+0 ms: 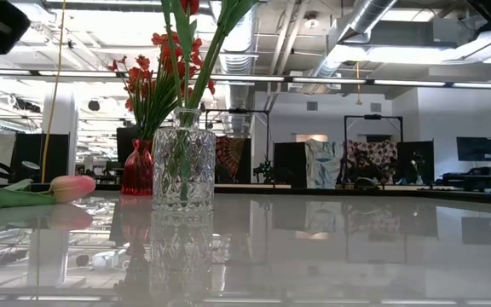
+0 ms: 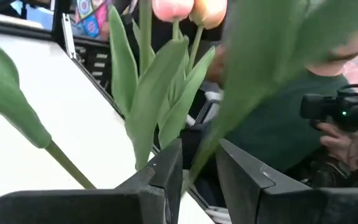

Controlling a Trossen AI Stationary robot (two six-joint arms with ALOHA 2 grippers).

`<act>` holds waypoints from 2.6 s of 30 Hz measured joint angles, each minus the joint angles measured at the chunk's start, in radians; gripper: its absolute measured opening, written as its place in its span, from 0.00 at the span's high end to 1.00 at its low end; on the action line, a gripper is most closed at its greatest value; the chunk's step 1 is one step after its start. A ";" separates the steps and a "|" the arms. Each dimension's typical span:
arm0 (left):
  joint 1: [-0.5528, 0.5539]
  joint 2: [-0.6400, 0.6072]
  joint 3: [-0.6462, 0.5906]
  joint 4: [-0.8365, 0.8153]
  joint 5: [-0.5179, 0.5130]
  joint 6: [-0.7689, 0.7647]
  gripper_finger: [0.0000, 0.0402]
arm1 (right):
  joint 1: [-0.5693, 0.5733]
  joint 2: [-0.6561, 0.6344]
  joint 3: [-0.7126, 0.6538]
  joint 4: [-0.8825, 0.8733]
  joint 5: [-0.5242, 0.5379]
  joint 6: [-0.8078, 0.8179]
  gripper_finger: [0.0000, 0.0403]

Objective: Sort flowers into vase by color
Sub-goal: Put the pink flower into the purple vase

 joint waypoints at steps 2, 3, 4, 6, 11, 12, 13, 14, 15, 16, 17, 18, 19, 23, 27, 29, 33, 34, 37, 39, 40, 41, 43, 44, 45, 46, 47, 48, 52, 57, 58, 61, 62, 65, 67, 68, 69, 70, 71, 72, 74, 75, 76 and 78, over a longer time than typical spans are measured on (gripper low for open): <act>0.000 0.000 0.000 0.000 0.002 0.000 0.79 | 0.000 0.000 0.000 0.000 0.000 0.000 0.30; 0.000 0.000 0.000 0.000 0.004 0.000 0.79 | 0.000 0.000 0.000 0.000 0.000 0.000 0.30; 0.000 0.000 0.000 0.001 0.009 0.001 0.79 | 0.000 0.000 0.000 0.000 0.000 -0.001 0.30; 0.000 0.000 0.000 0.001 0.034 0.003 0.79 | 0.000 0.000 0.000 0.000 0.000 -0.002 0.30; 0.000 0.000 0.000 0.014 0.055 -0.001 0.79 | 0.000 0.000 0.000 0.000 0.000 -0.002 0.30; 0.000 0.000 0.000 0.014 0.055 -0.001 0.79 | 0.000 0.000 0.000 0.000 0.000 -0.002 0.30; 0.000 0.000 0.000 0.015 0.055 -0.002 0.80 | 0.000 0.000 0.000 -0.001 0.000 -0.002 0.30; 0.000 0.000 0.000 0.016 0.055 -0.002 0.80 | 0.000 0.000 0.000 -0.002 0.000 -0.002 0.30; 0.000 0.000 0.000 0.017 0.055 -0.002 0.81 | 0.000 0.000 0.000 -0.003 0.000 -0.002 0.30; 0.000 0.000 0.000 0.017 0.054 -0.002 0.81 | 0.000 0.000 0.000 -0.005 0.000 -0.002 0.30; 0.000 0.000 0.000 0.017 0.053 -0.003 0.83 | 0.000 0.000 0.000 -0.006 0.000 -0.002 0.30; 0.000 0.000 0.000 0.017 0.053 -0.006 0.84 | 0.000 0.000 0.000 -0.006 0.000 -0.002 0.30; 0.000 0.000 0.000 0.017 0.053 -0.008 0.85 | 0.000 0.000 0.000 -0.006 0.000 -0.002 0.30; 0.000 0.000 0.000 0.017 0.040 -0.026 0.92 | 0.000 0.000 0.000 -0.006 0.000 -0.002 0.30; 0.000 0.000 0.000 0.017 0.004 -0.073 0.98 | -0.002 0.000 0.000 -0.007 0.000 -0.002 0.30; 0.000 0.000 0.000 0.017 0.004 -0.076 0.99 | -0.005 0.000 0.000 -0.007 0.000 -0.002 0.30; 0.000 0.000 0.000 0.021 -0.008 -0.056 1.00 | -0.007 0.000 0.000 -0.009 0.000 -0.002 0.30; 0.000 0.000 0.000 0.027 -0.014 -0.040 1.00 | -0.007 0.000 0.000 -0.010 0.000 -0.002 0.30; 0.000 0.000 0.002 0.042 -0.017 0.015 1.00 | -0.007 0.000 0.000 -0.015 0.000 -0.002 0.30; 0.000 0.000 0.010 0.037 -0.016 0.042 1.00 | -0.007 0.000 0.000 -0.019 0.000 -0.002 0.30; 0.000 0.000 0.016 0.036 -0.015 0.050 1.00 | -0.007 0.000 0.000 -0.022 0.000 -0.002 0.30; 0.000 0.000 0.021 0.036 -0.015 0.060 1.00 | -0.007 0.000 0.000 -0.026 0.000 -0.002 0.30; 0.000 0.000 0.035 0.017 -0.003 0.085 1.00 | -0.010 0.000 0.000 -0.034 0.000 -0.002 0.30; 0.000 0.000 0.040 0.005 0.004 0.100 1.00 | -0.012 0.000 0.000 -0.037 0.000 -0.001 0.30; 0.000 0.000 0.042 0.001 0.004 0.110 1.00 | -0.012 0.000 0.000 -0.038 0.000 -0.001 0.30; 0.000 0.000 0.042 -0.002 0.003 0.110 1.00 | -0.012 0.000 0.000 -0.039 0.000 -0.001 0.30; 0.000 0.000 0.042 -0.005 0.002 0.112 1.00 | -0.013 0.000 0.000 -0.040 0.000 -0.001 0.30; 0.000 0.000 0.042 -0.008 0.002 0.112 1.00 | -0.013 0.000 0.000 -0.040 0.000 -0.001 0.30; 0.000 0.000 0.042 -0.025 -0.005 0.112 1.00 | -0.014 0.000 0.000 -0.038 0.000 -0.001 0.30; 0.000 0.000 0.042 -0.029 -0.005 0.112 1.00 | -0.013 0.000 0.000 -0.038 0.000 0.006 0.30; 0.000 0.000 0.042 -0.029 -0.005 0.112 1.00 | -0.013 0.000 0.000 -0.038 0.000 0.006 0.30; 0.000 0.000 0.042 -0.029 -0.006 0.112 1.00 | -0.013 0.000 0.000 -0.040 0.000 0.006 0.30; 0.000 0.000 0.042 -0.030 -0.006 0.111 1.00 | -0.013 0.000 0.000 -0.042 0.000 0.006 0.30; 0.000 0.000 0.042 -0.031 -0.004 0.108 1.00 | -0.013 0.000 0.000 -0.043 0.000 0.006 0.30; 0.000 0.000 0.042 -0.032 -0.006 0.108 1.00 | -0.013 0.000 0.000 -0.043 0.000 0.007 0.30; 0.000 0.000 0.042 -0.032 -0.004 0.108 1.00 | -0.013 0.000 0.000 -0.044 0.000 0.009 0.30; 0.000 0.000 0.042 -0.032 -0.005 0.108 1.00 | -0.013 0.000 0.000 -0.044 0.000 0.009 0.30; 0.000 0.000 0.042 -0.032 -0.005 0.108 1.00 | -0.013 0.000 0.000 -0.045 0.000 0.009 0.30; 0.000 0.000 0.042 -0.032 -0.005 0.108 1.00 | -0.013 0.000 0.000 -0.046 0.000 0.009 0.30; 0.000 0.000 0.042 -0.032 -0.005 0.108 1.00 | -0.013 0.000 0.000 -0.049 0.000 0.009 0.30; 0.000 0.000 0.042 -0.031 -0.006 0.108 1.00 | -0.013 0.000 0.000 -0.057 0.004 0.009 0.30; 0.000 0.000 0.042 -0.030 -0.006 0.108 1.00 | -0.013 0.000 0.000 -0.060 0.015 0.009 0.30; 0.000 0.000 0.042 -0.027 -0.007 0.108 1.00 | -0.013 0.000 0.000 -0.065 0.024 0.009 0.30; 0.000 0.000 0.042 -0.006 -0.026 0.100 1.00 | -0.012 -0.012 0.000 -0.094 0.044 0.009 0.30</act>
